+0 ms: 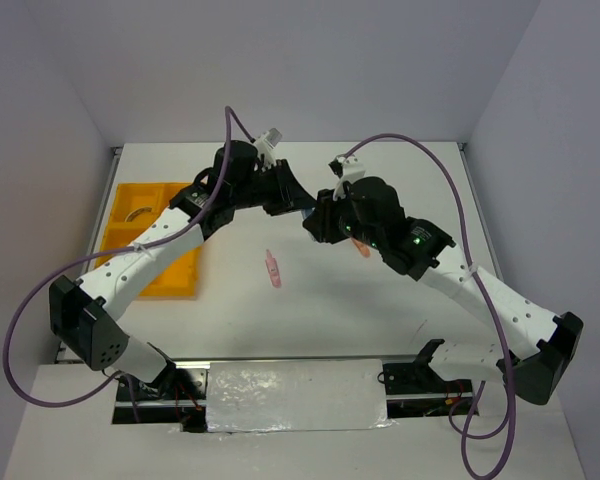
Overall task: Sort the stationery into containers
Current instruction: Open the pen cap from the pen.
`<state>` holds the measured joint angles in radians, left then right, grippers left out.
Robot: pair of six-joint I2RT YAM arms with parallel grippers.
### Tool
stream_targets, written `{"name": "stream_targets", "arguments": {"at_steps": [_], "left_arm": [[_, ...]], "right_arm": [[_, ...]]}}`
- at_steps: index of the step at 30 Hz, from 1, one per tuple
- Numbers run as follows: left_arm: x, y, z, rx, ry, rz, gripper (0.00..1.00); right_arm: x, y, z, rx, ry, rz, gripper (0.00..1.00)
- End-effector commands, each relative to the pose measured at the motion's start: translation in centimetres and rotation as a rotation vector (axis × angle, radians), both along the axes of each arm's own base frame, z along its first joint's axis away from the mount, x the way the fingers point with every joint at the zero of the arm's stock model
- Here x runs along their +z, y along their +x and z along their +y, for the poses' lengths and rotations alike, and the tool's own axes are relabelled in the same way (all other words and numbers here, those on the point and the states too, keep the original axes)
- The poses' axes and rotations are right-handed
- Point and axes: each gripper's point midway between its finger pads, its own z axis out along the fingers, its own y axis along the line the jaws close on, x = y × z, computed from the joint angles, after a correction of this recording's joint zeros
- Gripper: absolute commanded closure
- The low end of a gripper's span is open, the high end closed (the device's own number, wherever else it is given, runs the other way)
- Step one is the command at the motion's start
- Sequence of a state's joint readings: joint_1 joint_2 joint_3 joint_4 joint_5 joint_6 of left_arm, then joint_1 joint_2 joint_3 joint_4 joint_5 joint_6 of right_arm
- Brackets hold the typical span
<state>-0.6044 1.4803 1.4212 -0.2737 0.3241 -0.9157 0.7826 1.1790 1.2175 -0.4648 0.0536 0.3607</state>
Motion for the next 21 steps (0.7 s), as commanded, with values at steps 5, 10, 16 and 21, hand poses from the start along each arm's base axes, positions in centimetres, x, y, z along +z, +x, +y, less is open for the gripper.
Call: {"name": "stream_targets", "arguments": {"at_steps": [5,10,16,21], "left_arm": [[2.6,3.8,3.2,0.131,0.048,-0.117,1.00],[2.6,4.4,4.2,0.138,0.021,-0.110,1.00],[2.5,3.7,3.0,0.077,-0.056,-0.102,1.00],[3.4,3.0,2.9,0.069,-0.111,-0.115,1.00]], "right_arm": [[-2.1,-2.4,0.2,0.114,-0.025,0.032,1.00],[-3.3,-3.1,-0.5,0.104,-0.031,0.052,1.00],[-2.0,-2.5,-0.5,0.078,-0.011,0.033,0.98],[-1.0,-2.0,-0.3,0.063,0.009,0.013,0.57]]}}
